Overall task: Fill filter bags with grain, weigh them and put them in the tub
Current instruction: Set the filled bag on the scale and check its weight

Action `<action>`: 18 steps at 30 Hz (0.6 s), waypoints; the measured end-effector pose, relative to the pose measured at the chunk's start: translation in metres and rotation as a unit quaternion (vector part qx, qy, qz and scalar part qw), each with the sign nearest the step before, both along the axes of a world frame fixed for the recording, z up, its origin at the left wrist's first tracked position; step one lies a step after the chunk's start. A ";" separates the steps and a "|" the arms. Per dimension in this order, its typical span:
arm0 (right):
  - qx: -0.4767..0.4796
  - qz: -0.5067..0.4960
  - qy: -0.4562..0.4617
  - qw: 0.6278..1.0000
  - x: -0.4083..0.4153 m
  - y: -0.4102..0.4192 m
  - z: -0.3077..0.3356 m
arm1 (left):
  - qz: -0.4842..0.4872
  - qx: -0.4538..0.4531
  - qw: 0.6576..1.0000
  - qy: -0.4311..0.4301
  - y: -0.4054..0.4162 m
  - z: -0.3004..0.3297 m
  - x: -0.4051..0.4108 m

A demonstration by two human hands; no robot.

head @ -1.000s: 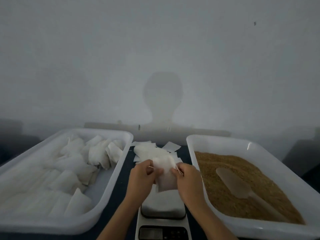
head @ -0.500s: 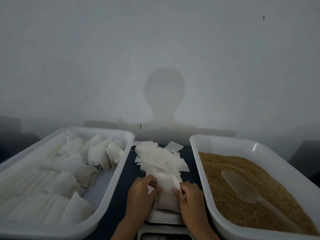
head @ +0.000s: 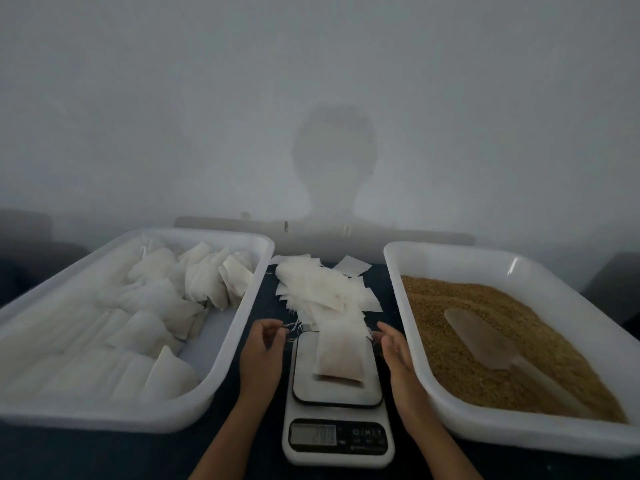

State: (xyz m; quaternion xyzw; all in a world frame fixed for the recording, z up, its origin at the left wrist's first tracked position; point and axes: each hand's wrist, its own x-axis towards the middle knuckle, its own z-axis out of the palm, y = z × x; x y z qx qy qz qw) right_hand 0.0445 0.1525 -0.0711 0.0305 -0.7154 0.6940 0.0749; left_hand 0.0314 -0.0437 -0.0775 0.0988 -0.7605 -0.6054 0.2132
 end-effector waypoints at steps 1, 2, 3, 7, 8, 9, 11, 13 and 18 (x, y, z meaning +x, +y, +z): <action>-0.001 0.001 0.001 1.000 0.000 0.000 -0.001 | 0.003 0.009 1.000 -0.003 0.000 -0.001 -0.001; 0.001 0.002 0.002 1.000 0.000 0.000 -0.002 | 0.007 0.018 1.000 -0.005 0.000 -0.002 -0.001; 0.002 0.003 0.004 1.000 0.000 0.000 -0.002 | 0.010 0.027 1.000 -0.005 -0.001 -0.002 -0.002; -0.001 0.010 0.015 1.000 -0.001 0.000 -0.006 | 0.012 0.049 0.999 0.000 -0.003 -0.004 -0.001; 0.000 0.013 0.018 1.000 -0.002 0.000 -0.007 | 0.012 0.050 0.999 0.000 -0.003 -0.004 -0.002; 0.001 0.015 0.021 1.000 -0.002 0.000 -0.007 | 0.012 0.050 0.999 0.000 -0.003 -0.004 -0.002; 0.004 0.019 0.026 0.999 -0.002 0.000 -0.009 | 0.011 0.050 0.999 0.002 -0.003 -0.003 -0.002; 0.005 0.023 0.032 0.999 -0.002 0.000 -0.009 | 0.009 0.048 0.999 0.004 -0.002 -0.004 -0.003; 0.012 0.038 0.051 0.998 -0.003 0.000 -0.008 | -0.010 0.028 0.999 0.021 -0.001 -0.002 -0.002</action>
